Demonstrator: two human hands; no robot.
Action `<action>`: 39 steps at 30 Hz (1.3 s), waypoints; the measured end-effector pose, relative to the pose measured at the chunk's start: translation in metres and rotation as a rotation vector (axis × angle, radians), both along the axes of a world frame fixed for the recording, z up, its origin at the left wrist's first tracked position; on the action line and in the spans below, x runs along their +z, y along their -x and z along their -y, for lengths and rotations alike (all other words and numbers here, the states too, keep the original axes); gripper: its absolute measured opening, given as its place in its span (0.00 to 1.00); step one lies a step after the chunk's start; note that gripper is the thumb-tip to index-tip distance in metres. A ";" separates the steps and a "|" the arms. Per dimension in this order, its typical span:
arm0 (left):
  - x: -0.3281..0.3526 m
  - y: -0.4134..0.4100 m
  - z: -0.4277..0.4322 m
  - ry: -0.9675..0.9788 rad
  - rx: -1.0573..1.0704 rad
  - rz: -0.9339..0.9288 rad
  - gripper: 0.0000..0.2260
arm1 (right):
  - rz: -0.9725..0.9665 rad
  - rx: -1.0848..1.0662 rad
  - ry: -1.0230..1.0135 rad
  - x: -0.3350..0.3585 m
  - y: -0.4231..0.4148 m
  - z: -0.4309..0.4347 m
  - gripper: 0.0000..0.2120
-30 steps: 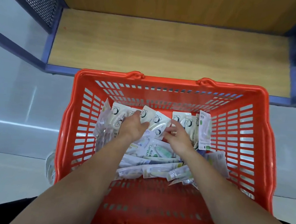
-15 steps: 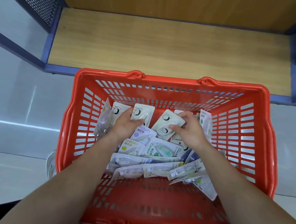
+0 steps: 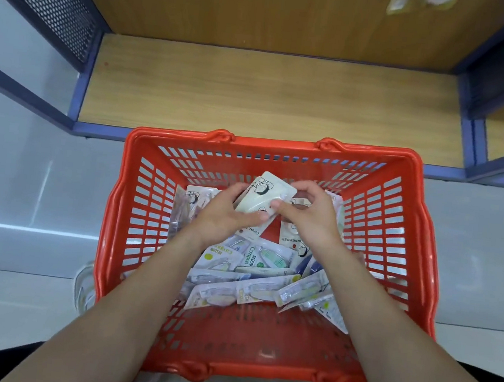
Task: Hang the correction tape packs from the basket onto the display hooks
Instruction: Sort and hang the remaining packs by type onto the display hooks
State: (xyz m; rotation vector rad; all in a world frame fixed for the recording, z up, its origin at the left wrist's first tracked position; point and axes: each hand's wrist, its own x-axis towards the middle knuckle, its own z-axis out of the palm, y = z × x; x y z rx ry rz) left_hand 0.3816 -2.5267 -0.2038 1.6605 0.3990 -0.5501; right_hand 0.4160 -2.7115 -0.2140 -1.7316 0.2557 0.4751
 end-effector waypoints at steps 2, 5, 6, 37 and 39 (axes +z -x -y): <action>0.003 -0.002 0.000 -0.055 -0.039 0.015 0.19 | -0.026 -0.048 -0.005 0.002 0.003 0.002 0.20; 0.014 -0.007 0.001 -0.026 -0.001 0.026 0.18 | -0.110 0.002 -0.075 0.012 0.005 0.007 0.18; 0.019 -0.007 0.003 0.011 0.018 0.033 0.19 | -0.135 0.045 -0.120 0.017 0.005 0.008 0.14; -0.107 -0.032 0.118 -0.247 -0.121 -0.154 0.23 | -0.273 -0.456 -0.041 0.002 0.097 0.095 0.15; -0.106 -0.034 0.125 -0.225 -0.102 -0.184 0.30 | -0.283 -0.464 -0.052 -0.001 0.097 0.097 0.15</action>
